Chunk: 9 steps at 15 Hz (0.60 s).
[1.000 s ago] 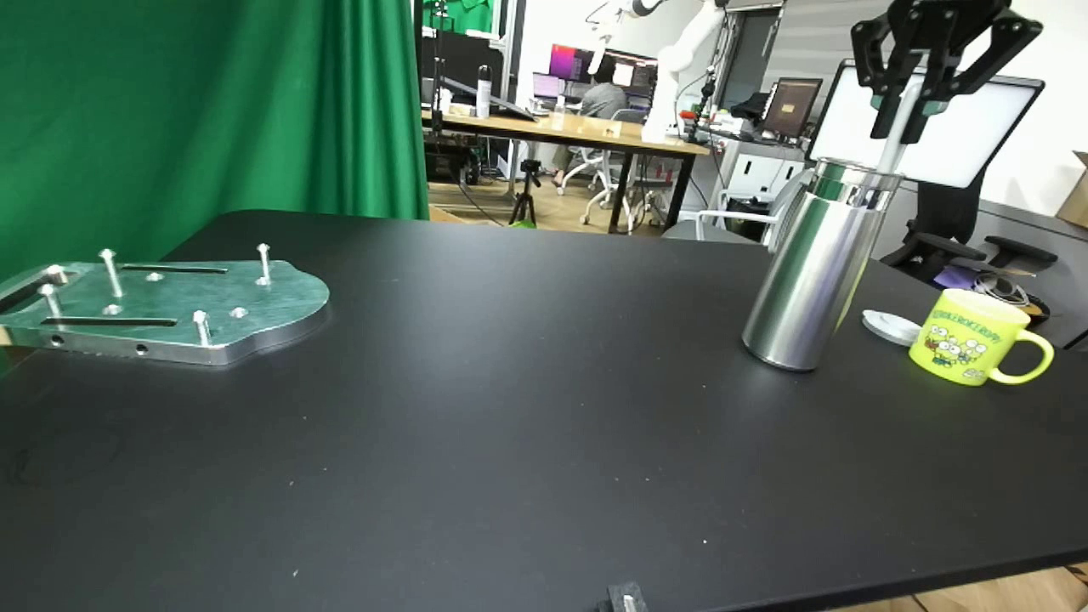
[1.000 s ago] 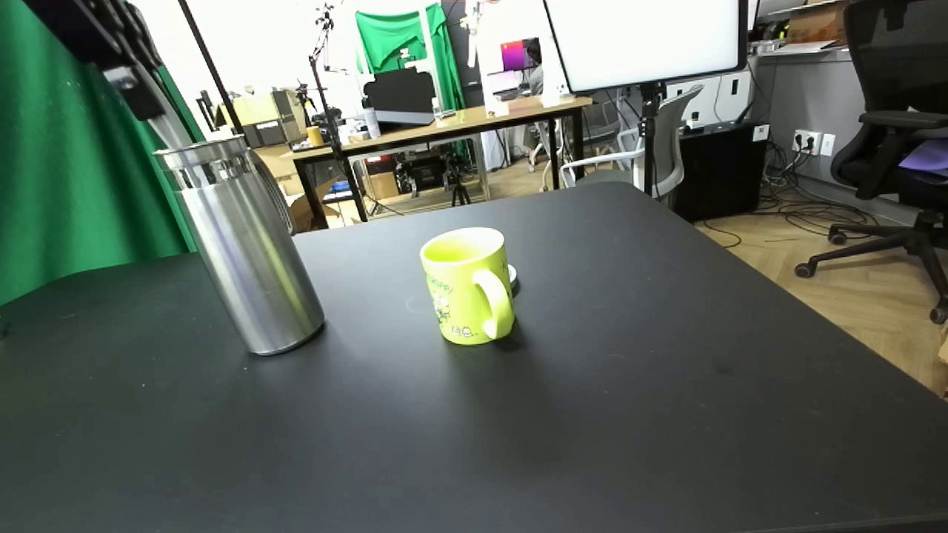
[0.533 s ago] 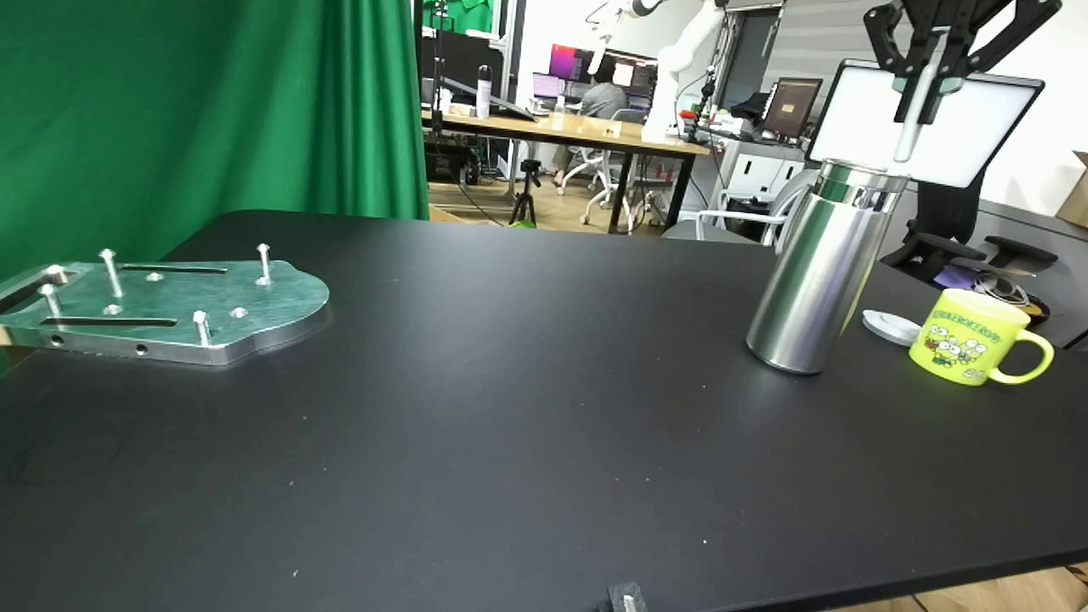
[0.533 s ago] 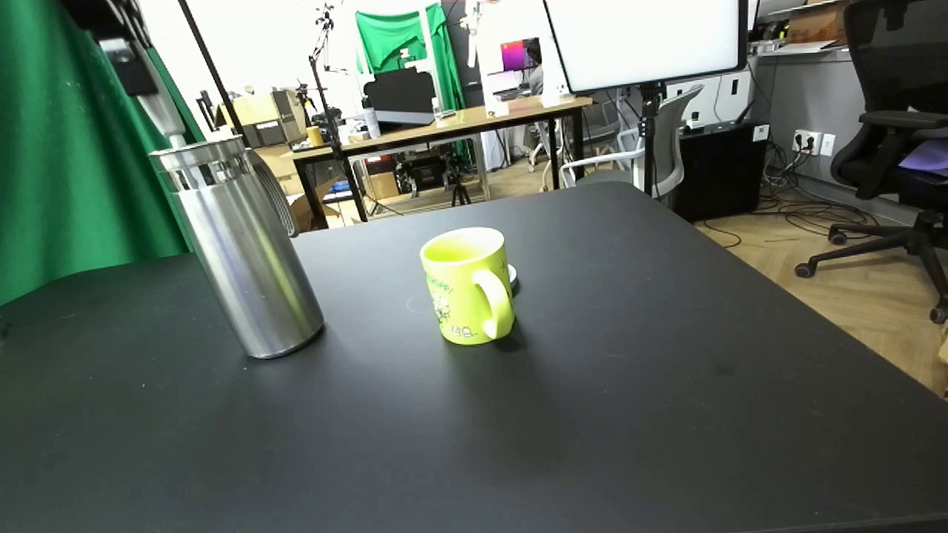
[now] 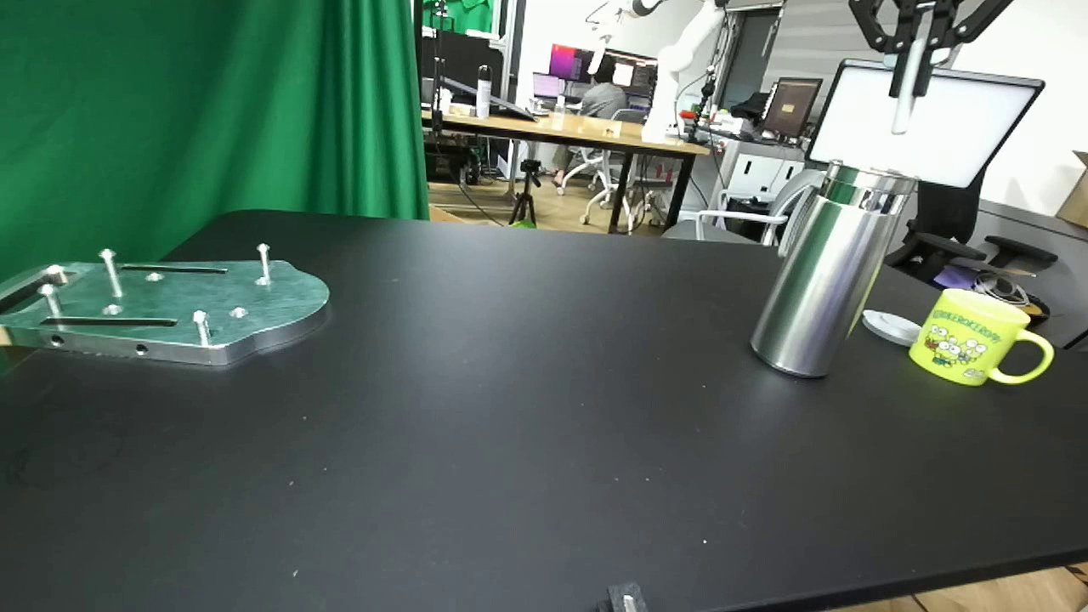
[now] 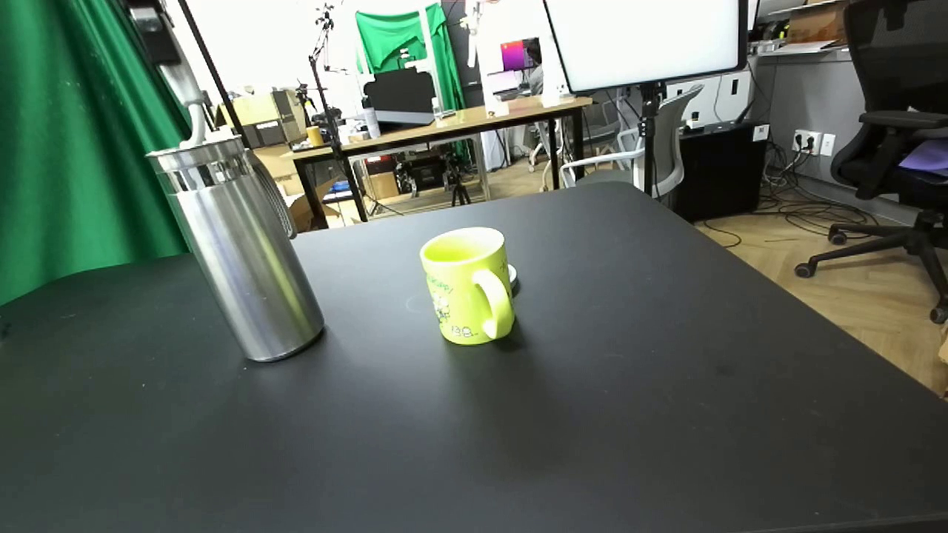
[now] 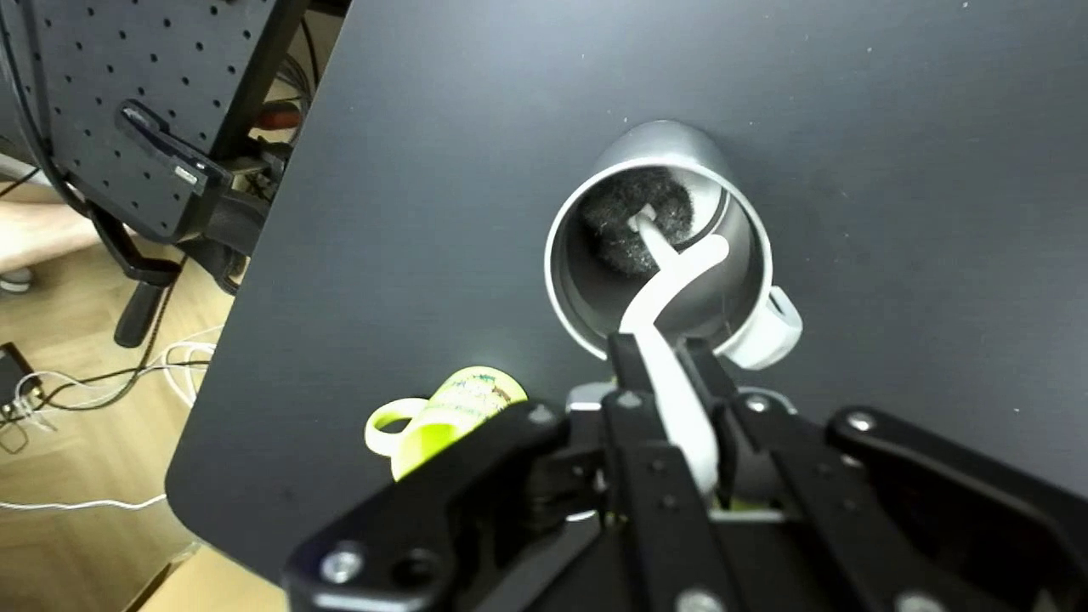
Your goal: Clean inside the flask using the bottle brush
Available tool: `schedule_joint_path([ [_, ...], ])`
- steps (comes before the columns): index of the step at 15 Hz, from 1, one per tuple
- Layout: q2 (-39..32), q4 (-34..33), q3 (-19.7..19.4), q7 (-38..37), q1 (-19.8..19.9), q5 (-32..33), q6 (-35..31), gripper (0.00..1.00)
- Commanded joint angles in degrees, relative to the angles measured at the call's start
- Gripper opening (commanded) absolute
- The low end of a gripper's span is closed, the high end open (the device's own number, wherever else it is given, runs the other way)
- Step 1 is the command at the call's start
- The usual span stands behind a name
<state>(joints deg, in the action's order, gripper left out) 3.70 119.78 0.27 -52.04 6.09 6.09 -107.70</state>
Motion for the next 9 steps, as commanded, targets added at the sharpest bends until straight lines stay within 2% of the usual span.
schedule_joint_path([
  [1, 0.2, -5.1, -0.9, 2.0, -1.0, 0.3, 3.9, 0.04],
  [6, 3.6, -6.6, -1.3, 5.6, -0.8, -1.5, 4.7, 0.04],
  [9, 4.3, -5.4, -1.5, 7.3, -0.6, -2.5, 3.0, 0.04],
])
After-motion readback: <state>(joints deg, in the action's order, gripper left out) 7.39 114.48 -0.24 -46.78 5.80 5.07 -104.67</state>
